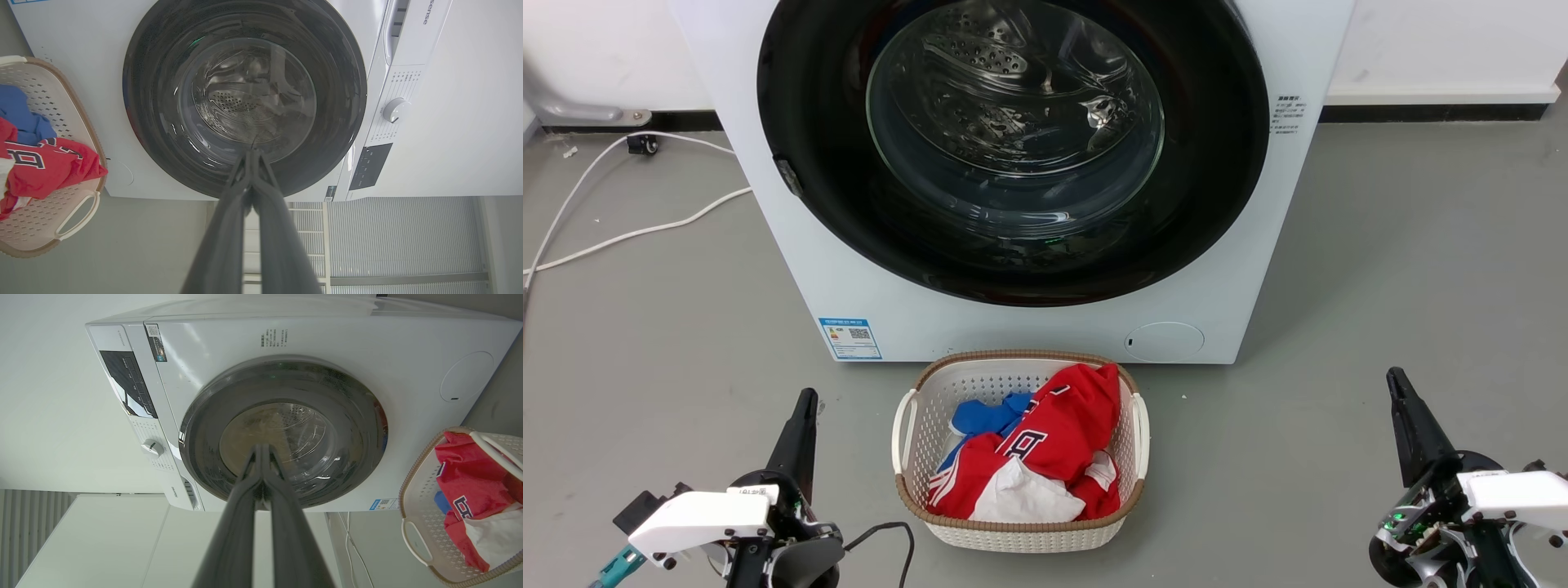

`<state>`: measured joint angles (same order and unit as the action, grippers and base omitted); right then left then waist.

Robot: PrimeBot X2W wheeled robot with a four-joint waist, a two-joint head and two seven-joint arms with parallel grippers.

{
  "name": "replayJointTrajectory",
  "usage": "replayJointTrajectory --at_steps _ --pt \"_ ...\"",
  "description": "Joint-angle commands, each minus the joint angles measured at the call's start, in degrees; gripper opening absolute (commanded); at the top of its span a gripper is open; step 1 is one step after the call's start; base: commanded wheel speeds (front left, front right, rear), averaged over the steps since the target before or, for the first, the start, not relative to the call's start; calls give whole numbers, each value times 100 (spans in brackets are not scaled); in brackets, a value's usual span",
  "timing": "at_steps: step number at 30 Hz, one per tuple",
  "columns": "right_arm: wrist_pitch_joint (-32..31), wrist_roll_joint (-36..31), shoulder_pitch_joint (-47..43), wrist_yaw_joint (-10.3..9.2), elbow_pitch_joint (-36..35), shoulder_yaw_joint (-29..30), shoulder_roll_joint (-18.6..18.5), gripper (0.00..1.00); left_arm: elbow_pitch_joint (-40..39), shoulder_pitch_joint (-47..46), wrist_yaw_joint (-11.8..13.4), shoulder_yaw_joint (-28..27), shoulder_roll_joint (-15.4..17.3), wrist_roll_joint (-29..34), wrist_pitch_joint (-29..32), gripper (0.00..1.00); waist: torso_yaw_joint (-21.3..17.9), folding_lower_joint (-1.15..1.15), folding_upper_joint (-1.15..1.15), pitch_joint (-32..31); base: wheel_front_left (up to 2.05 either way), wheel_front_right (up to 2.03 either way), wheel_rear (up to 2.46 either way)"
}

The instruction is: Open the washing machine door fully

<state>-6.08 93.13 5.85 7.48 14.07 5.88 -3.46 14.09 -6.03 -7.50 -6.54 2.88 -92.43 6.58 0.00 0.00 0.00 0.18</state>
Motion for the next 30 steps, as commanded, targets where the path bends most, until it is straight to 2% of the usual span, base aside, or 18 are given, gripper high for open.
replayJointTrajectory --at_steps 1,19,20,30 --pt "-10 -42 70 1 6 7 19 0 2 -45 -18 -10 -4 3 12 0 0 0 0 0 0 0 0" --pt "-25 -49 71 1 7 22 29 0 2 -45 -18 -8 -4 2 12 0 0 0 0 0 0 0 0" --pt "-7 -19 1 0 4 15 11 100 5 1 0 0 -1 0 -2 100 0 0 0 0 0 0 0" --pt "224 -321 -174 -1 21 39 24 100 -50 150 2 20 -12 232 -233 100 0 0 0 1 0 0 0"
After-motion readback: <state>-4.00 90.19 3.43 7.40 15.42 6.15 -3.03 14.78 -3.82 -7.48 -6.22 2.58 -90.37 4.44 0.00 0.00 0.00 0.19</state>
